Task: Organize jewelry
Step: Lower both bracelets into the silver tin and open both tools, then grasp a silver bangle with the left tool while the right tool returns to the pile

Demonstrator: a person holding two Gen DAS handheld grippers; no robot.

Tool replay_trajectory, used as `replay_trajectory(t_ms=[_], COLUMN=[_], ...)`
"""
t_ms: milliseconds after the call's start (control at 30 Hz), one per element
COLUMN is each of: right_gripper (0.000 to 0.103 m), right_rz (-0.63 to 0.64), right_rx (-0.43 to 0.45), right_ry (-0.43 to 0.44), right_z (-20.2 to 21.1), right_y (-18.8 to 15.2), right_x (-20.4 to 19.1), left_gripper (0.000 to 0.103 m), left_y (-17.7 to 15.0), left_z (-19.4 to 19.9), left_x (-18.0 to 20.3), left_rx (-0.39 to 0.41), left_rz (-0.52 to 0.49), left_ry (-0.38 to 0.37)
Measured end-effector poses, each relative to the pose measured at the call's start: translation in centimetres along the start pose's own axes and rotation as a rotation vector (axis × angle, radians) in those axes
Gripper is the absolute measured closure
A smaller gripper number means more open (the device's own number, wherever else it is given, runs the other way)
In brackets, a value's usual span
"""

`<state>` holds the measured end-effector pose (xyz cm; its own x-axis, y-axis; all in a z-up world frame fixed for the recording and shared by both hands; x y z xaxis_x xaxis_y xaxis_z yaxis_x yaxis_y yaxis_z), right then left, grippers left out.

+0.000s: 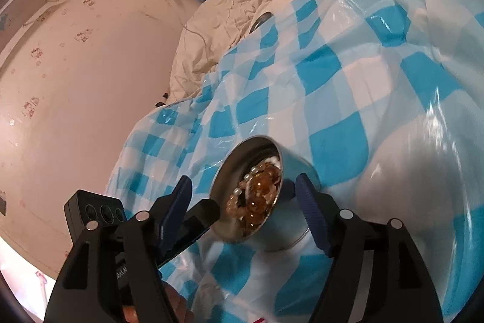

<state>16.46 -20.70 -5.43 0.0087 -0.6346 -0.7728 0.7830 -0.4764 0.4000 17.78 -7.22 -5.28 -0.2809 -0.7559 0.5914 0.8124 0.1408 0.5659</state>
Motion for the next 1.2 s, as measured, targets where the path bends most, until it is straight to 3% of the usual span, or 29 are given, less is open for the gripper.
replay_trajectory(t_ms=[67, 133, 233, 333, 467, 733, 967, 1033, 1167, 1200], right_gripper=[0.034, 0.034, 0.034, 0.034, 0.034, 0.029, 0.026, 0.024, 0.024, 0.025], right_rz=[-0.018, -0.028, 0.063, 0.024, -0.024, -0.020, -0.019, 0.001, 0.214, 0.248], right_rx=[-0.029, -0.094, -0.057, -0.031, -0.016, -0.024, 0.015, 0.022, 0.041, 0.035], right_ry=[0.046, 0.141, 0.083, 0.107, 0.194, 0.112, 0.133, 0.082, -0.292, -0.342], right_z=[0.2, 0.1, 1.4, 2.9, 2.7, -1.0, 2.8, 4.8, 9.3, 9.9], right_y=[-0.8, -2.2, -3.6, -3.4, -2.2, -0.7, -1.1, -2.2, -6.4, -7.3], right_x=[-0.5, -1.8, -3.2, -2.8, -3.0, -1.9, -2.3, -2.0, 0.1, 0.5], left_gripper=[0.043, 0.044, 0.044, 0.044, 0.043, 0.039, 0.036, 0.036, 0.035, 0.035], left_y=[-0.4, -1.5, -3.2, -4.3, -5.0, -5.6, -6.2, -7.0, -8.6, -8.9], left_z=[0.6, 0.8, 1.9, 3.8, 6.9, 8.3, 8.6, 8.7, 8.3, 8.2], left_x=[0.5, 1.7, 3.4, 2.6, 1.3, 0.1, 0.9, 1.5, 2.1, 2.2], left_rx=[-0.011, -0.060, -0.095, -0.107, -0.073, -0.082, -0.092, -0.115, -0.165, -0.174], left_rz=[-0.018, -0.017, -0.113, -0.076, -0.099, -0.149, -0.183, -0.226, -0.295, -0.299], left_ry=[-0.003, -0.083, -0.035, -0.004, 0.064, 0.117, 0.104, 0.106, 0.138, 0.139])
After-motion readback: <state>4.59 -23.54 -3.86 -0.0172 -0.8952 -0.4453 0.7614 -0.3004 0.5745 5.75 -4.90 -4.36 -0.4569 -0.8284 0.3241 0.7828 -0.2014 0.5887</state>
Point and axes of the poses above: each gripper's, at about its wrist camera, not at the fingertips, and z roughly against the way its jaws point, x to its right, y to its top, the point moved 7 cm from there along -z, roughly the way its jaws point, and after that the axes turned 7 degrees about -y, right-handed, at the moved point
